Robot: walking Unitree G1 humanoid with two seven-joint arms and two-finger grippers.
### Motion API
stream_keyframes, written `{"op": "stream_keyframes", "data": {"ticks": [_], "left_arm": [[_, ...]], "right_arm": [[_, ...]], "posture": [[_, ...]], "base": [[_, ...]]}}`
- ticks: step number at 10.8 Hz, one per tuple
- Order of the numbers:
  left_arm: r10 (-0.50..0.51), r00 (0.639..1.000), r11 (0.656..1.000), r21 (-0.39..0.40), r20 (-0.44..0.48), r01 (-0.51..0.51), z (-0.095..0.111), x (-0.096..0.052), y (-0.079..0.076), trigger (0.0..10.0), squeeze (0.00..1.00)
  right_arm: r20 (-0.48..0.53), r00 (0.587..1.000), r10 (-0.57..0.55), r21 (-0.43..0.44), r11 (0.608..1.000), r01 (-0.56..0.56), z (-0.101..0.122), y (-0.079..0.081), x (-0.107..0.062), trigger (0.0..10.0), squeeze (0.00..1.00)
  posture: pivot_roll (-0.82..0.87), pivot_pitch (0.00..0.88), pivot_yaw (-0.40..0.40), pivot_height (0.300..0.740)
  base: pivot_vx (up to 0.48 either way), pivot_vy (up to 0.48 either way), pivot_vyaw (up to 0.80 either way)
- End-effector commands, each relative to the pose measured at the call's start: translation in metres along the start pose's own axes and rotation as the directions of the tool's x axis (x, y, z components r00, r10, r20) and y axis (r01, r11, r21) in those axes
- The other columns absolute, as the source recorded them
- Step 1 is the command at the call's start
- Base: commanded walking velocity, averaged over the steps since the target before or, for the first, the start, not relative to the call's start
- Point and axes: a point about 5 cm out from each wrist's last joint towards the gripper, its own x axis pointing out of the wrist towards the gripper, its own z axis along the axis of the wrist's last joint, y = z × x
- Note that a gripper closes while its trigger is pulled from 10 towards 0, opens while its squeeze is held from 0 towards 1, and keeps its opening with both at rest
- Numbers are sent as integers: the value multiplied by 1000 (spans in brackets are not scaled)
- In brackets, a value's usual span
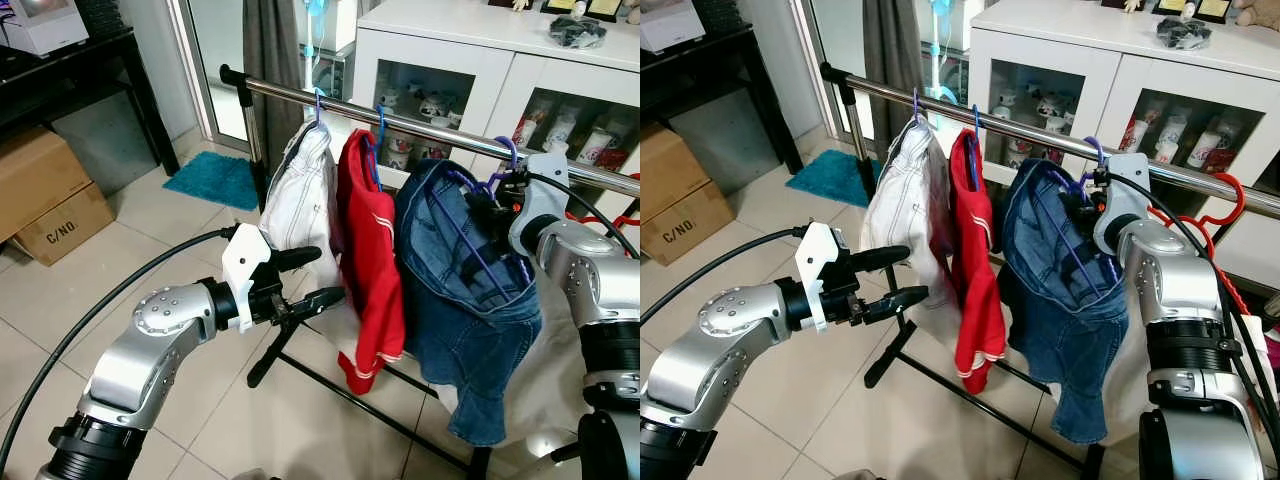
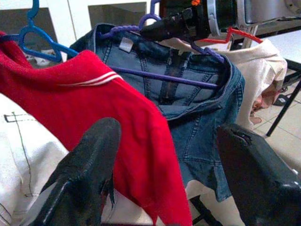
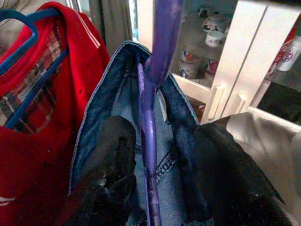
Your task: Hang hanger
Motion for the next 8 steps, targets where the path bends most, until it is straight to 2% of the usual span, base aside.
{"op": "stream_keyframes", "data": {"ticks": [1,8], "left_arm": [[0,1000,1000,15,-8,1,1,1,2,10000,0],[13,1000,1000,22,0,-13,1,0,2,10000,0]], "right_arm": [[20,1000,2,2,1000,-3,6,0,1,0,0],[19,1000,12,-10,1000,-12,5,3,2,0,0]], "posture": [[-128,0,16,740],[-131,0,12,740]], "base": [[0,0,0],[0,0,0]]}}
